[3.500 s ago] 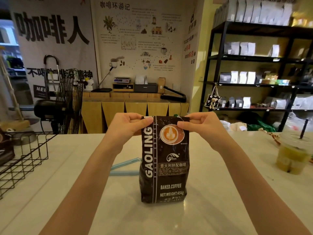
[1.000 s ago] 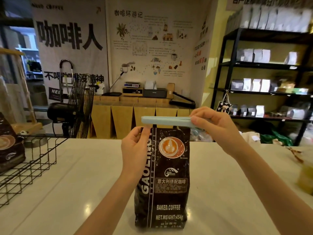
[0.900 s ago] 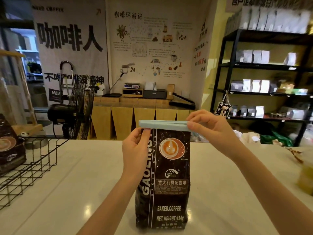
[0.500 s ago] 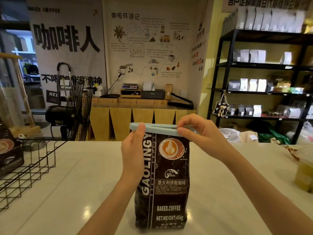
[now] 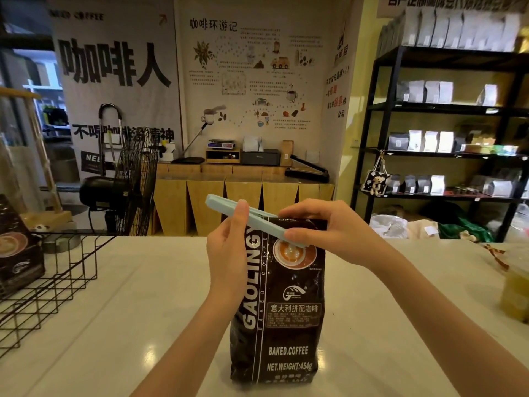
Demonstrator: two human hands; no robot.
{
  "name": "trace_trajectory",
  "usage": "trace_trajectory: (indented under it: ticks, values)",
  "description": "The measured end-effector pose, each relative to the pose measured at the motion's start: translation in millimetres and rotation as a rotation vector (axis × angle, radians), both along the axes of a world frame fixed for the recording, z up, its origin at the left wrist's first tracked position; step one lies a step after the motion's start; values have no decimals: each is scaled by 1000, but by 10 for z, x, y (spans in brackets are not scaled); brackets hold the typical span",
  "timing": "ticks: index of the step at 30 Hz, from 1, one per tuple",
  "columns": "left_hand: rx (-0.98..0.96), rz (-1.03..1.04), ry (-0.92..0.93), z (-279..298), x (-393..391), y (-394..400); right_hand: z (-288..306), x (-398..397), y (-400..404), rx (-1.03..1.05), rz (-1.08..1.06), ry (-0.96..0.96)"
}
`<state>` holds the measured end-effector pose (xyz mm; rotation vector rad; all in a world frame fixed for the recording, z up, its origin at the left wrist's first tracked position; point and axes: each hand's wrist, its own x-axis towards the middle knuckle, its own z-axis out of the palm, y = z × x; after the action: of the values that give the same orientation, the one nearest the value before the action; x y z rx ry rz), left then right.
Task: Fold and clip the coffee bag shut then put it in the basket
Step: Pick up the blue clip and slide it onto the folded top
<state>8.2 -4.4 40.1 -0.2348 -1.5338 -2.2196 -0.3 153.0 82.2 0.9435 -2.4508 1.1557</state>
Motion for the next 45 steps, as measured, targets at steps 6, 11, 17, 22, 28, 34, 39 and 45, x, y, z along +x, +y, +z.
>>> trace_trajectory:
  ticks: [6, 11, 17, 22, 28, 34, 39, 45]
  values:
    - [97, 8, -80, -30, 32, -2, 8, 9, -33, -39, 53, -20]
    - [119, 38, -94, -30, 26, -9, -144, 5, -19, -289, 43, -127]
    - [81, -45, -126, -108, -17, -94, -418, 7, 150, -602, -59, -212]
    - [0, -174, -107, -116, -65, -156, -439, 8, 156, -701, -132, -169]
    - [-290, -184, 1, -47, -125, -395, -418, 47, 127, -723, -119, -181]
    - [-286, -69, 92, -17, -40, -250, -404, 69, 152, -752, -109, -261]
    - [-218, -58, 68, -74, -21, -152, -398, 62, 193, -720, -92, -340]
    - [-166, -18, 79, -92, 17, -58, -352, 47, 249, -730, 34, -436]
